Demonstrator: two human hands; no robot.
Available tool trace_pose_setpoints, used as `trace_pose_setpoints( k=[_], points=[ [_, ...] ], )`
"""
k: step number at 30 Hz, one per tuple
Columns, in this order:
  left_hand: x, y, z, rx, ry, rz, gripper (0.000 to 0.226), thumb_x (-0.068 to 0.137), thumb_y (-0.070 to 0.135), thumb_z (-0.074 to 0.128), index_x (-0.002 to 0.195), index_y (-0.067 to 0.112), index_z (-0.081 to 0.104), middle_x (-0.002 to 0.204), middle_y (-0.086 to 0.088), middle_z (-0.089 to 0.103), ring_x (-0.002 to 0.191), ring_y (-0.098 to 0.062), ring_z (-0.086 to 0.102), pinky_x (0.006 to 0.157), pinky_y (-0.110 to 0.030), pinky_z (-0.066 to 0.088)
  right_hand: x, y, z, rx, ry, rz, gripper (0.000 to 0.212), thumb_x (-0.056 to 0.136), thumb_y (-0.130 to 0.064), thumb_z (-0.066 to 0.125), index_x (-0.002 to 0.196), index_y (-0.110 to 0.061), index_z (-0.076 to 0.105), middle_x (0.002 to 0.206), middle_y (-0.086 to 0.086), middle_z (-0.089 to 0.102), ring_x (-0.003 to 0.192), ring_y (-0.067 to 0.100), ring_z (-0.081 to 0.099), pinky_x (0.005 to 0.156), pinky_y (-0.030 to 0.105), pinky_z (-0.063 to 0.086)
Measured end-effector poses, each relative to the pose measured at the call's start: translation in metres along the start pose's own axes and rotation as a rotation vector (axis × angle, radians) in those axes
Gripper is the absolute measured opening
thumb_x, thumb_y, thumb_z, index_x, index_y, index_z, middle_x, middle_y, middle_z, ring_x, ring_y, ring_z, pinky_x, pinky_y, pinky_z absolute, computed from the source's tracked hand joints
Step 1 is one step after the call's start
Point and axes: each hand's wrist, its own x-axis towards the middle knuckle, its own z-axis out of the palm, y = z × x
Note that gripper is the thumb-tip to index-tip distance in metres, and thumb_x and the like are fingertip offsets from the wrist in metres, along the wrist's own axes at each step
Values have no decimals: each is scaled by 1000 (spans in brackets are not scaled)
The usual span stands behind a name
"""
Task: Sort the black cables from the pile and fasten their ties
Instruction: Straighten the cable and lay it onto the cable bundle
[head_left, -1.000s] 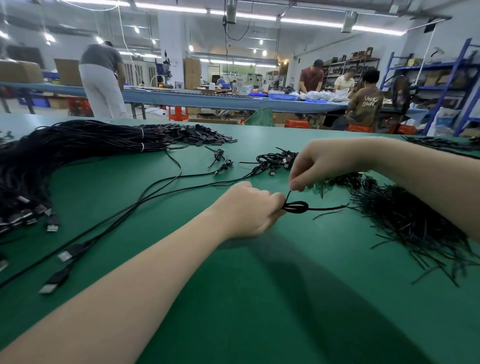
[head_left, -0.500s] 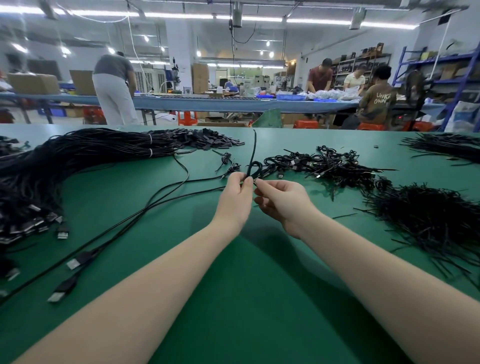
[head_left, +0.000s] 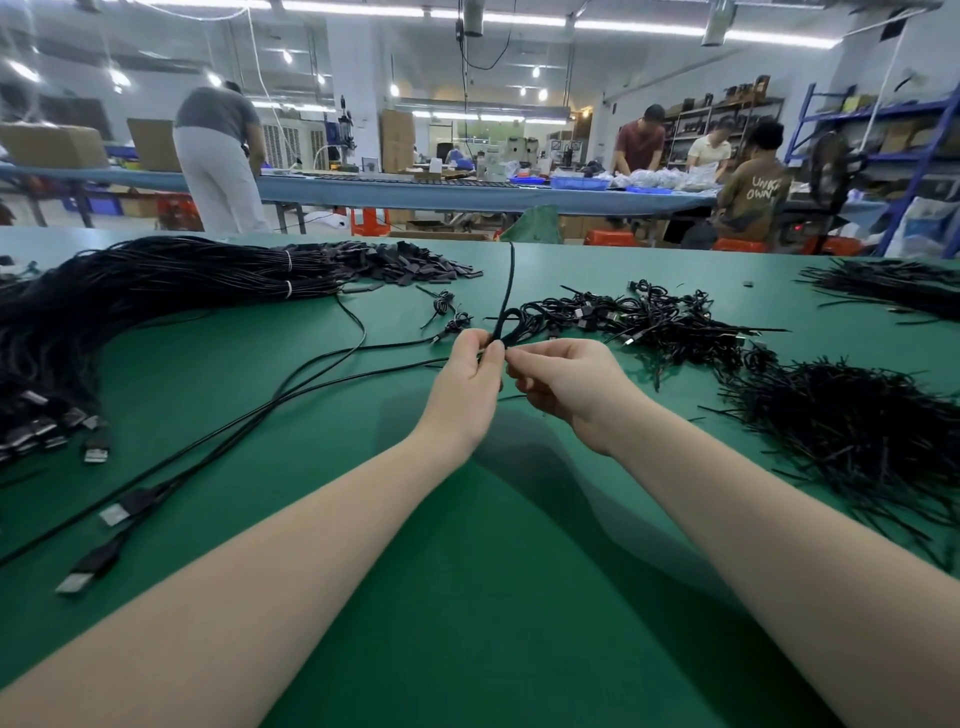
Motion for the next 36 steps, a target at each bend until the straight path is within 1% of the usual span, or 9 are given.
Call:
trace_pose_setpoints(
  k=[5,8,12,18,22,26,30,33,36],
  points=[
    [-4,3,5,72,-6,-33,13,102,33,38,97,25,47,74,5,54,69,-13,48,68,-31,39,1,0,-6,-395,134,-208,12,84,-19,69,72,-21,68,68,-7,64,62,7,54,59,20,46],
    [-5,6,3,107,-15,-128,32,99,40,38,82,17,54,59,3,64,54,-13,53,58,-29,40,-1,3,-4,-660,207,-400,11,85,-20,66,74,-20,69,68,-13,62,63,3,54,55,10,39],
    [-4,11,-5,-10,14,-209,52,95,53,39,70,10,56,63,-4,64,56,-16,53,63,-29,38,-2,6,-3,-814,254,-602,10,86,-11,62,82,-11,71,78,-3,66,73,11,56,65,19,40],
    [-6,9,-7,-109,30,-79,32,98,37,45,73,30,64,119,-2,60,105,-9,54,99,-36,41,-2,7,-6,-765,259,-646,10,84,-6,60,78,-10,68,75,-3,62,73,14,54,62,18,34],
    [-7,12,-10,-131,51,2,46,99,25,45,60,34,68,131,11,48,127,-3,40,102,-22,29,-2,7,-4,-727,231,-612,15,83,-7,63,71,-16,62,65,-11,57,62,4,50,56,8,35],
    [-9,13,-11,-145,-5,39,42,99,21,44,69,32,71,124,14,60,123,-1,48,88,-3,32,-2,8,-5,-738,236,-621,17,84,-7,63,72,-19,63,67,-11,57,63,3,50,58,4,35],
    [-6,13,-13,-117,-46,81,50,97,16,43,60,35,71,128,15,58,124,2,46,102,-15,30,-2,5,-8,-740,208,-608,19,84,-5,62,74,-21,60,66,-16,53,64,-1,48,58,5,34],
    [-3,9,-14,-80,-36,103,45,93,20,44,60,29,72,105,22,68,107,5,55,93,-19,36,-1,6,-9,-782,174,-588,18,85,-7,61,74,-21,61,68,-12,56,65,1,49,57,13,33],
    [-2,5,-13,-55,10,95,40,96,26,40,72,22,73,81,11,69,84,-9,59,80,-27,44,-2,6,-8,-835,170,-633,12,86,-7,61,82,-11,72,79,-3,65,73,10,53,65,18,35]
  ],
)
